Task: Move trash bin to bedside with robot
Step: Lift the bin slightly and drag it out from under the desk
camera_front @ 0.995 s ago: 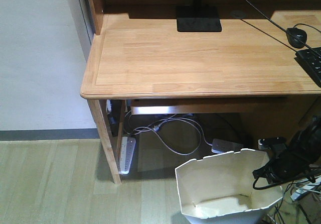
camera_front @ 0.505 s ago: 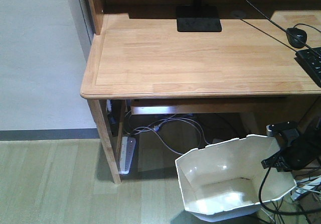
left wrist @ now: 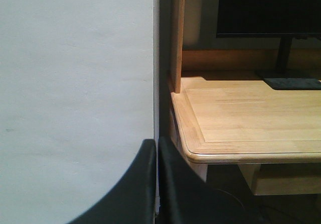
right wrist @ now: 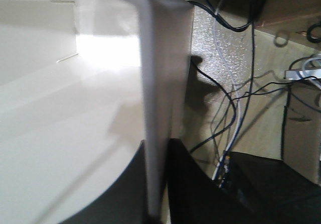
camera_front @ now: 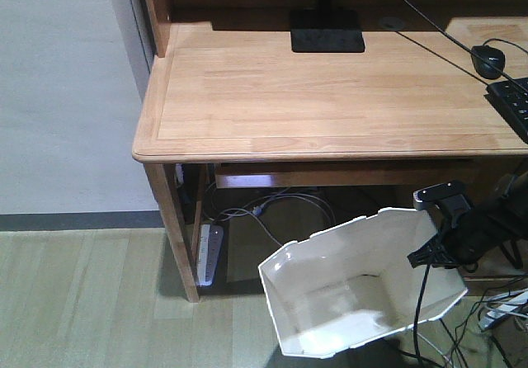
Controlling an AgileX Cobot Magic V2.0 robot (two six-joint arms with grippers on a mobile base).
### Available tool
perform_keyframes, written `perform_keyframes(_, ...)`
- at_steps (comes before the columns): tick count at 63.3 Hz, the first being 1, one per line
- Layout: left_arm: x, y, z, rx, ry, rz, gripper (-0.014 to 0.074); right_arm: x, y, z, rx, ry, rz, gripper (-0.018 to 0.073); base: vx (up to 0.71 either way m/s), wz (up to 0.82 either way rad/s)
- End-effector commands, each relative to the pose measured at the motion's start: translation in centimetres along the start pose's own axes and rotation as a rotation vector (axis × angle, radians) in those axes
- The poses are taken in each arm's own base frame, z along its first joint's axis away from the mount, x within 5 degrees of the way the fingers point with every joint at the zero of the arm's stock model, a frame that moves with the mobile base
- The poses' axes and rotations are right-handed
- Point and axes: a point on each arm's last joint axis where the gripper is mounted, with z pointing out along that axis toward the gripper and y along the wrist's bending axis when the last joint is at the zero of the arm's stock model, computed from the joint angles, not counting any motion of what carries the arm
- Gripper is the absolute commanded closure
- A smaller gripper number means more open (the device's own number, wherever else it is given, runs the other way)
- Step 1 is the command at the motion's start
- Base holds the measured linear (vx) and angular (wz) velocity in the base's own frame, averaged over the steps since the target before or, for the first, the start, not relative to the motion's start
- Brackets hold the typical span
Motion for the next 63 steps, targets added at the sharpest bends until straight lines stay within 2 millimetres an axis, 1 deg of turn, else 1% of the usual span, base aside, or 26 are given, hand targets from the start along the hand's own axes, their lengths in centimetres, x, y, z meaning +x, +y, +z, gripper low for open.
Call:
perform_keyframes(1,0.23,0.00,0.07,0.006,-0.053,-0.018,0.0602,-1.27,-0.11,-2.05,-0.004,-0.070,0.063,0.0562,0.00,0.00)
perform_keyframes(63,0.23,0.00,0.07,0.006,-0.053,-0.018,0.0602,-1.26,-0.07,-2.05,-0.009,-0.069,0.072,0.0562,0.00,0.00)
